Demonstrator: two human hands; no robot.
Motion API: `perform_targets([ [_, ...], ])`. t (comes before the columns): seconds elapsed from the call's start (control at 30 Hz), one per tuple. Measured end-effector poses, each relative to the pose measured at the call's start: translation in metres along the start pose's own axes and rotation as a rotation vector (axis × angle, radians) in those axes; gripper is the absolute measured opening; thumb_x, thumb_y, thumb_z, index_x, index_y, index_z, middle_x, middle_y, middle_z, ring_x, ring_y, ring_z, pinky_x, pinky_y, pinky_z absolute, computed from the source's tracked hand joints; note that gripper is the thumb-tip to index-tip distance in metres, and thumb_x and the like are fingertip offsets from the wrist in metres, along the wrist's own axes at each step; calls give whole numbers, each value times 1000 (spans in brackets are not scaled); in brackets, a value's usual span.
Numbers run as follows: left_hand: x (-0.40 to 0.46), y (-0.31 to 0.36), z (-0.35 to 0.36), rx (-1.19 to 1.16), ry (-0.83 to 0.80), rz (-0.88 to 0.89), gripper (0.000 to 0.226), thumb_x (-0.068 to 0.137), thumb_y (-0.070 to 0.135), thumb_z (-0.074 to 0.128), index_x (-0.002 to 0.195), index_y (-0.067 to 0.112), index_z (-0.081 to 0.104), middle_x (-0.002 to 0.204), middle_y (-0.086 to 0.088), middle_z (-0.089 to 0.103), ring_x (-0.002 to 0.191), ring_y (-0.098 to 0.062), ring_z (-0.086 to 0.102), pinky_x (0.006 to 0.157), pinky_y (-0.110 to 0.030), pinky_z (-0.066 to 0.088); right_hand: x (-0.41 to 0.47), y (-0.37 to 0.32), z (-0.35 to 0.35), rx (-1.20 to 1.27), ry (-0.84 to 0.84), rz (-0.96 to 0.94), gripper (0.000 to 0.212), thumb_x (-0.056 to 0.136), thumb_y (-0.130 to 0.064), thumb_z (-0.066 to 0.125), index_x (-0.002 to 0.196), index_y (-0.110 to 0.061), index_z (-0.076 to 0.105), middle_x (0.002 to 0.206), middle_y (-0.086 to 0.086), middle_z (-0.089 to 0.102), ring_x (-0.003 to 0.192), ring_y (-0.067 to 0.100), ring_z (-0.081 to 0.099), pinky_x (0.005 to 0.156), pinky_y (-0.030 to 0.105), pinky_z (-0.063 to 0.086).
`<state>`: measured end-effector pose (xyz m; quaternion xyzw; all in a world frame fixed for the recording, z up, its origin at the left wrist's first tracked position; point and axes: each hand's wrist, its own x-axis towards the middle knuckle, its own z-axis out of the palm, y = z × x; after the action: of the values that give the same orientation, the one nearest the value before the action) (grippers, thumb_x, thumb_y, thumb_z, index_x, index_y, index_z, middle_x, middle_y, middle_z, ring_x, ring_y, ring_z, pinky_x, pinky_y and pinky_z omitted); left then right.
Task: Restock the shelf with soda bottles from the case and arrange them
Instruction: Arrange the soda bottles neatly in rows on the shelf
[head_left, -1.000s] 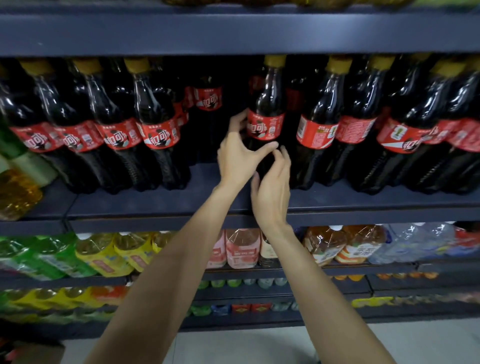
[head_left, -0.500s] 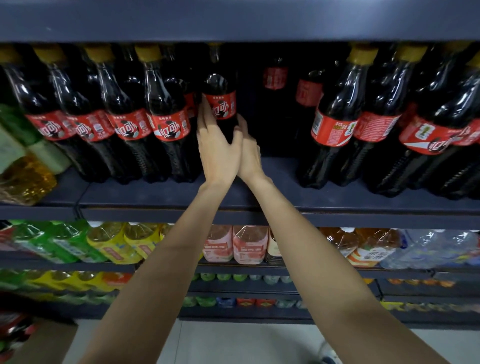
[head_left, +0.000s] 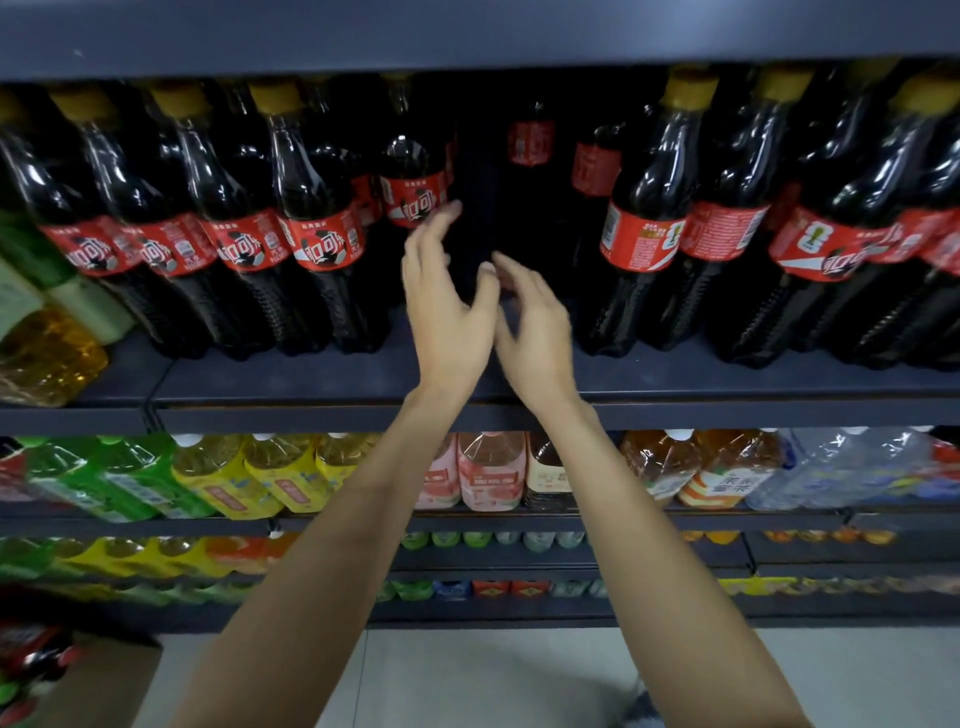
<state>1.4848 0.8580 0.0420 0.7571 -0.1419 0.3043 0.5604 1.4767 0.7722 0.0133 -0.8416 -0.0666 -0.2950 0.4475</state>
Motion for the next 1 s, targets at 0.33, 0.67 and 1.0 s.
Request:
perform_targets([
  [0.33,-5,43,87,-60,-361,-148,99,64,55,80,140,21,27,134,-1,50,117,-14,54,91,-30,46,-37,36,-74,-198,369,128,49,87,-2,53,133,-2,39,130,14,45,120,26,46,95,30,42],
  [0.67,16,2,3,-388,-539,-213,68,71,38,73,130,17,46,116,6,63,105,-8,63,90,-23,48,-9,21,-91,317,-311,229,67,82,-10,72,131,-27,29,120,-13,52,111,-6,52,96,15,41],
  [1.0,18,-8,-71,1,-220,-105,69,91,16,64,149,15,27,139,-3,49,125,-5,49,102,-30,47,15,-14,15,398,-167,104,76,70,-18,82,132,-23,38,119,-13,55,113,7,53,96,21,46],
])
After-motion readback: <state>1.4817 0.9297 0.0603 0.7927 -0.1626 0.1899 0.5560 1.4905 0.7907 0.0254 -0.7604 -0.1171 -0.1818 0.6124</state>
